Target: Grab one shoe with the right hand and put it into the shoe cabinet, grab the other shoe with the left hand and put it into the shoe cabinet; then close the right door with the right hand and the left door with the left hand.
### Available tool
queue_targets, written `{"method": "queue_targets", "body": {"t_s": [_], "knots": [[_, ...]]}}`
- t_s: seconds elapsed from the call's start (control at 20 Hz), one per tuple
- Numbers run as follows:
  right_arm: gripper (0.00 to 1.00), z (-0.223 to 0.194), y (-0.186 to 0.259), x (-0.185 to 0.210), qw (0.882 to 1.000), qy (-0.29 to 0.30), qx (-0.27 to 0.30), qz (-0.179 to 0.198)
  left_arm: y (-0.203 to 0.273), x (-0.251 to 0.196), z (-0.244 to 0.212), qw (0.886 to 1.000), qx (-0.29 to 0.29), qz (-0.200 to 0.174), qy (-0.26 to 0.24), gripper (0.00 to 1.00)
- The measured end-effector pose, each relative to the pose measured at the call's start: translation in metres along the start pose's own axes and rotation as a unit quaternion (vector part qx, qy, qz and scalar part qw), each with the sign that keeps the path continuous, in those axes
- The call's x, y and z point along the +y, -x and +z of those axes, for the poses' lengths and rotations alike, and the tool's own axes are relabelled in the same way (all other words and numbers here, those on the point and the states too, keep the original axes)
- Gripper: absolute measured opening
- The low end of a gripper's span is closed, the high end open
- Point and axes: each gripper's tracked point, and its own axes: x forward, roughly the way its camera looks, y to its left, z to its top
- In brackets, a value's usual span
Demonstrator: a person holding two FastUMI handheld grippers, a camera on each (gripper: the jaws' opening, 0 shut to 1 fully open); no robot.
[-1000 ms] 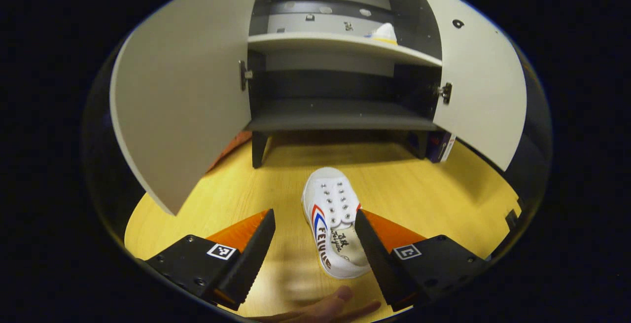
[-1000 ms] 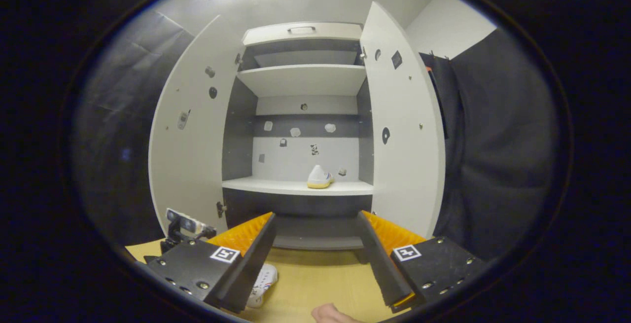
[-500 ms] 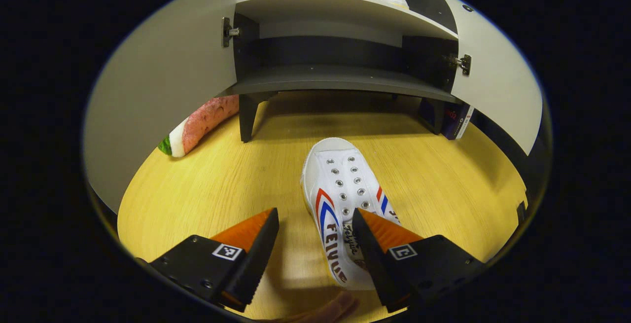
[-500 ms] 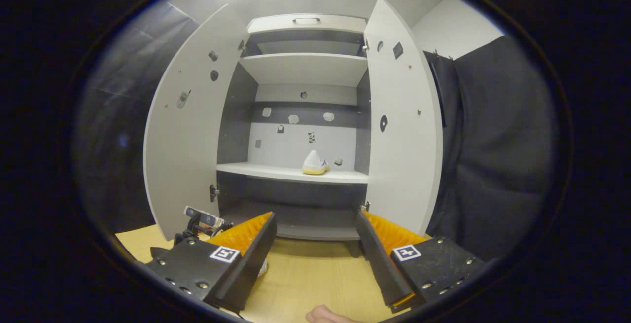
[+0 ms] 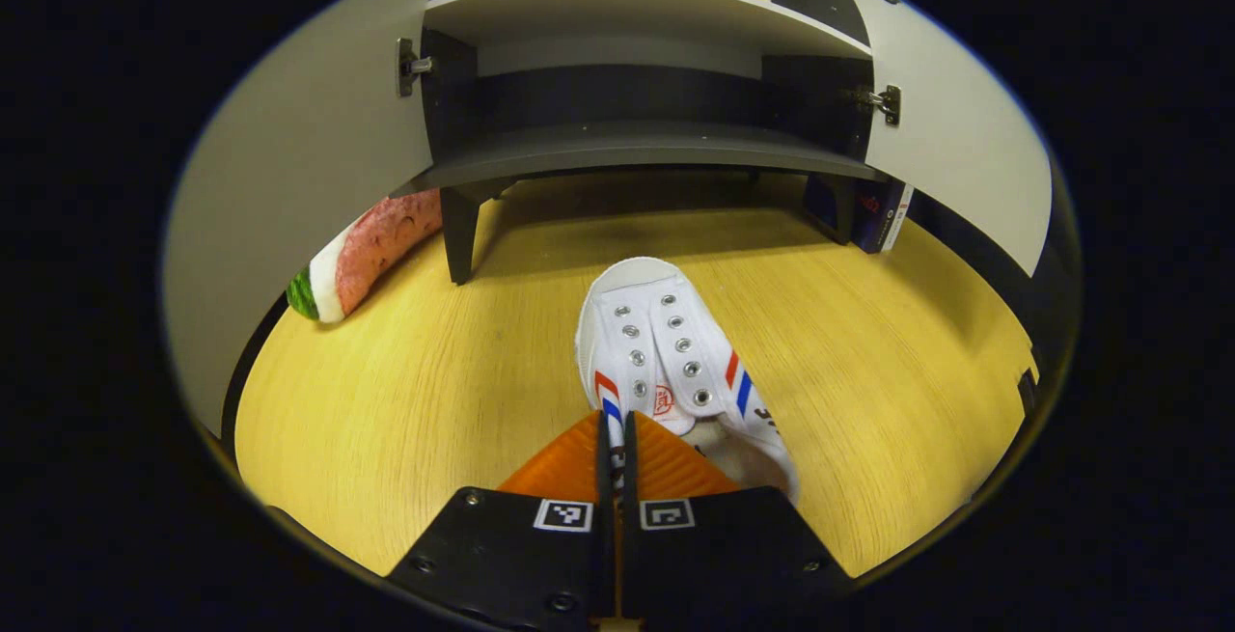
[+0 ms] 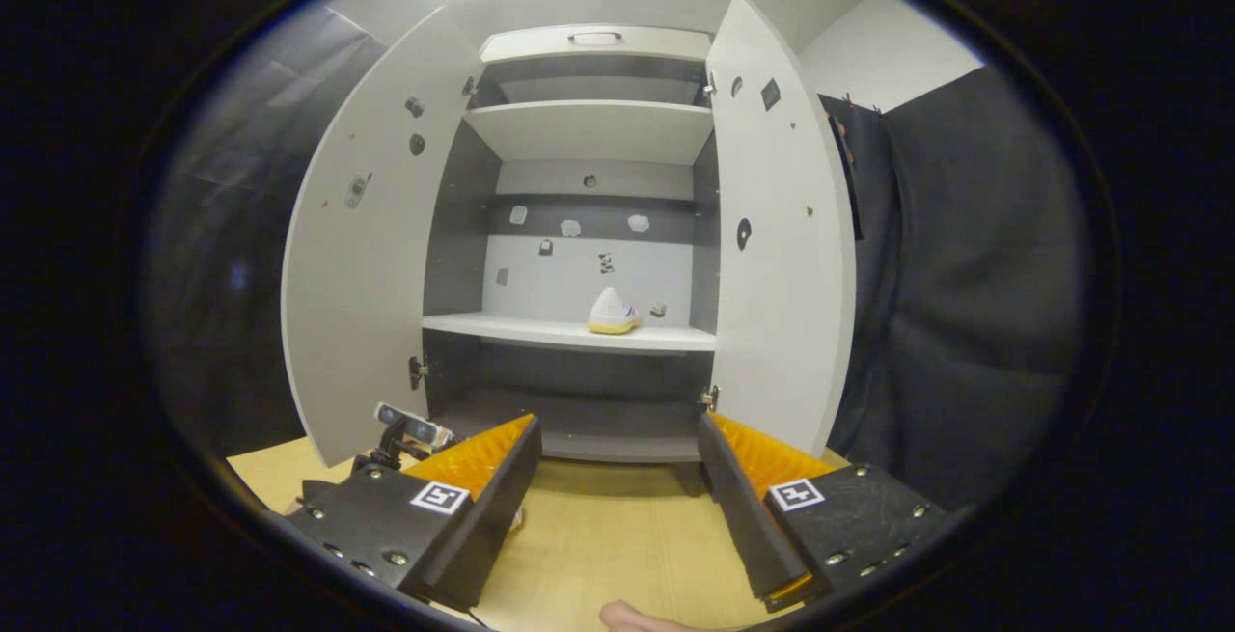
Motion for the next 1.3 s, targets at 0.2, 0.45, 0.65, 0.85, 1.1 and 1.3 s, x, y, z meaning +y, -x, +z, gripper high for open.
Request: {"method": "queue_targets", "body": {"t_s": [0.2, 0.45, 0.65, 0.85, 1.1, 1.3], "knots": [[0.97, -0.002, 0.010, -0.005, 1.000, 0.002, 0.001, -0.004, 0.027, -0.004, 0.006, 1.000, -0.014, 0.012, -0.014, 0.01], [0.97, -0.008, 0.014, -0.014, 1.000, -0.003, 0.004, -0.013, 0.072, -0.007, 0.035, 0.998, -0.048, 0.011, -0.030, 0.01], [0.98, -0.013, 0.016, -0.024, 1.000, -0.008, 0.007, -0.022, 0.118, -0.011, 0.080, 0.993, -0.108, 0.016, -0.054, 0.01], [0.97, -0.018, 0.023, -0.031, 1.000, -0.010, 0.005, -0.024, 0.166, -0.019, 0.141, 0.983, -0.174, 0.011, -0.059, 0.01], [0.98, -0.022, 0.033, -0.031, 1.000, -0.007, 0.002, -0.014, 0.210, -0.019, 0.220, 0.967, -0.244, 0.018, -0.067, 0.00], [0.97, -0.021, 0.040, -0.032, 1.000, -0.016, -0.004, -0.001, 0.227, -0.017, 0.290, 0.958, -0.279, 0.028, -0.062, 0.00]]}}
